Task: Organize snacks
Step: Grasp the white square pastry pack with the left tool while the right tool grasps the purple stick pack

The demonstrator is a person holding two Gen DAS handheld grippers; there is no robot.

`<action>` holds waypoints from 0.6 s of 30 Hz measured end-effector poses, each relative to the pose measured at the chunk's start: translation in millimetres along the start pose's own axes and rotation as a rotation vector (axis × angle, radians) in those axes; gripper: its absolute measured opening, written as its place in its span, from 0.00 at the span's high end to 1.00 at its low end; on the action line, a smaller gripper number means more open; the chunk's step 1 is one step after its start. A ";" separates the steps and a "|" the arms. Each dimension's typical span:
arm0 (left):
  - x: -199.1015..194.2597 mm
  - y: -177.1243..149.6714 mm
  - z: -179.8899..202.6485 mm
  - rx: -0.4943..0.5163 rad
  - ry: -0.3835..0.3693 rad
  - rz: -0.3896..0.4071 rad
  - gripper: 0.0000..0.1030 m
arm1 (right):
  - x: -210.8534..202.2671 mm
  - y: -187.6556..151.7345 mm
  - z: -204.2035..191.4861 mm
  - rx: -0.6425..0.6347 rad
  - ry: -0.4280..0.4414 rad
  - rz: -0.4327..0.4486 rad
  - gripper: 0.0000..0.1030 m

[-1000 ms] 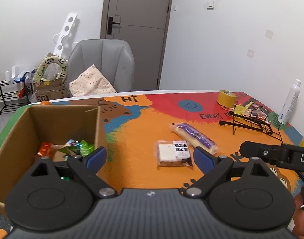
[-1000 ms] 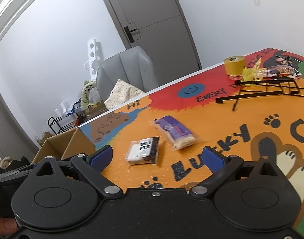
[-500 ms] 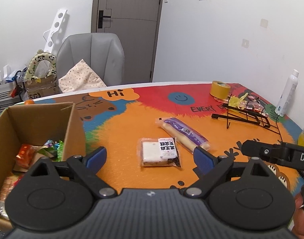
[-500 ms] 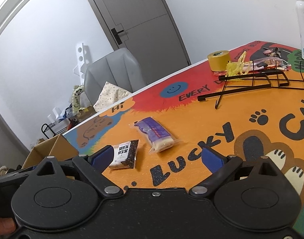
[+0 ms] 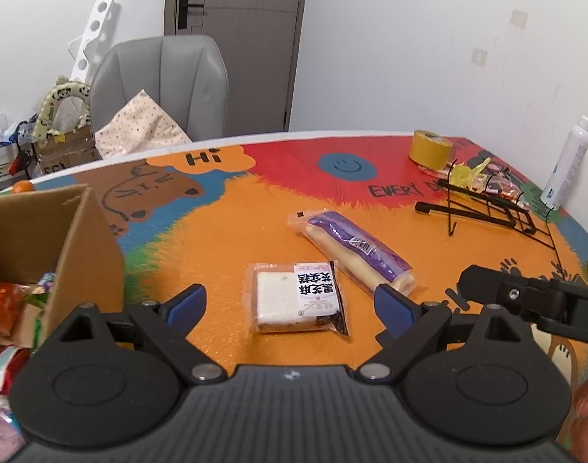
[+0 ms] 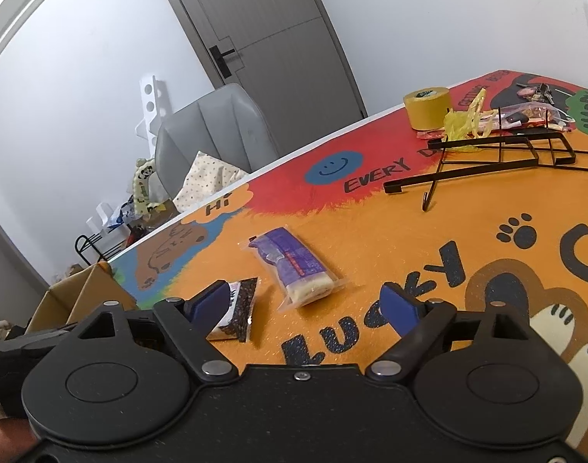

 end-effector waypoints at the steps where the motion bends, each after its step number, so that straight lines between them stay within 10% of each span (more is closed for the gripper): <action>1: 4.7 0.1 -0.5 -0.004 -0.001 -0.007 0.10 | 2.2 0.4 0.9 0.003 -0.001 -0.003 0.17; 18: 57.1 -8.7 -10.1 -0.051 0.019 -0.076 0.11 | 40.6 3.6 -1.8 0.004 -0.002 -0.054 0.20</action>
Point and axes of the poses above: each gripper's, at about its wrist camera, not at the fingertips, and x roughly the way its jaws point, z to its right, y to its top, the point moved 2 cm from there along x, roughly the way its jaws point, and after that the axes turned 9 degrees about -y, right-handed, at the moved point
